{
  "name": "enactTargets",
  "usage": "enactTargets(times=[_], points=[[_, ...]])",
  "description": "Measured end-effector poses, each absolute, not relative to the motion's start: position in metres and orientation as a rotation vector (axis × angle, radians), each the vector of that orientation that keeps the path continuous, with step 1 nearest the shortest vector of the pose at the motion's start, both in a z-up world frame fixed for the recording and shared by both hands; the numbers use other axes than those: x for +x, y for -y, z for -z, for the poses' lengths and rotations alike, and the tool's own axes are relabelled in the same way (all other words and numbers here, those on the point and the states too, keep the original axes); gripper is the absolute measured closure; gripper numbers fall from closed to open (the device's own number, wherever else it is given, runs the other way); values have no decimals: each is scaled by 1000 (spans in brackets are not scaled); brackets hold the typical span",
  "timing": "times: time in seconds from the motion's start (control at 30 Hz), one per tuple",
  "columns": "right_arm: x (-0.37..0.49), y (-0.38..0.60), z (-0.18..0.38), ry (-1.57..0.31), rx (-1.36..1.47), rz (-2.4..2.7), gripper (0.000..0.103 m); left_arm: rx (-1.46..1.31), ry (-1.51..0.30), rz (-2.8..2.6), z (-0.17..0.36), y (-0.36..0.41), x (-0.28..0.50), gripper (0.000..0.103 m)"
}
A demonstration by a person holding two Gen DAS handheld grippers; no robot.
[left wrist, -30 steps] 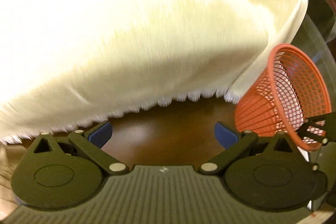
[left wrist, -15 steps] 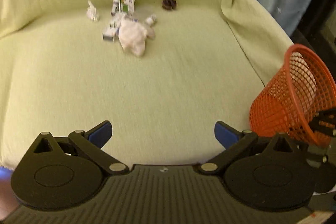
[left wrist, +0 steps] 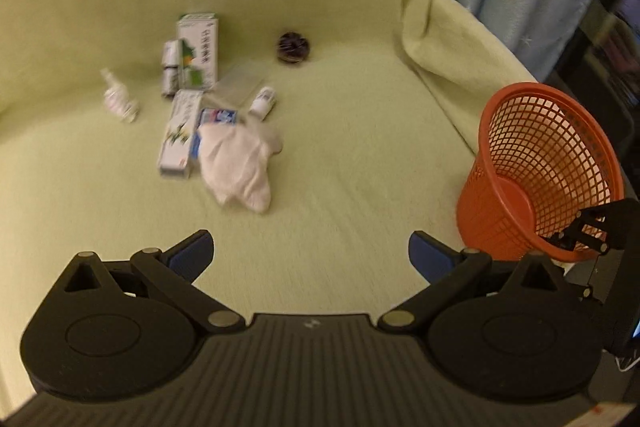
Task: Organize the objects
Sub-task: 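Grasp the wastebasket rim with the right tool and lift it up, then hold the wastebasket by the sofa while moving the left tool toward the white towel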
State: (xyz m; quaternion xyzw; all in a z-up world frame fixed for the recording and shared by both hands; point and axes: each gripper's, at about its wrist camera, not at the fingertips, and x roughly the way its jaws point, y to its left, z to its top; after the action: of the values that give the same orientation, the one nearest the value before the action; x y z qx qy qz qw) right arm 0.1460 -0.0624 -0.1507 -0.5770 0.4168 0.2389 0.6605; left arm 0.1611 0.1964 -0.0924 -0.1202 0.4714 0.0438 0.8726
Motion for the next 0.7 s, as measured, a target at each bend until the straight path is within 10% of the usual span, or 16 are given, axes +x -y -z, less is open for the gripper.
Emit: enactTargets(times=[0.7], points=[[141, 24, 162, -898, -1133, -372, 89, -175, -842, 93, 155, -208, 194, 1]])
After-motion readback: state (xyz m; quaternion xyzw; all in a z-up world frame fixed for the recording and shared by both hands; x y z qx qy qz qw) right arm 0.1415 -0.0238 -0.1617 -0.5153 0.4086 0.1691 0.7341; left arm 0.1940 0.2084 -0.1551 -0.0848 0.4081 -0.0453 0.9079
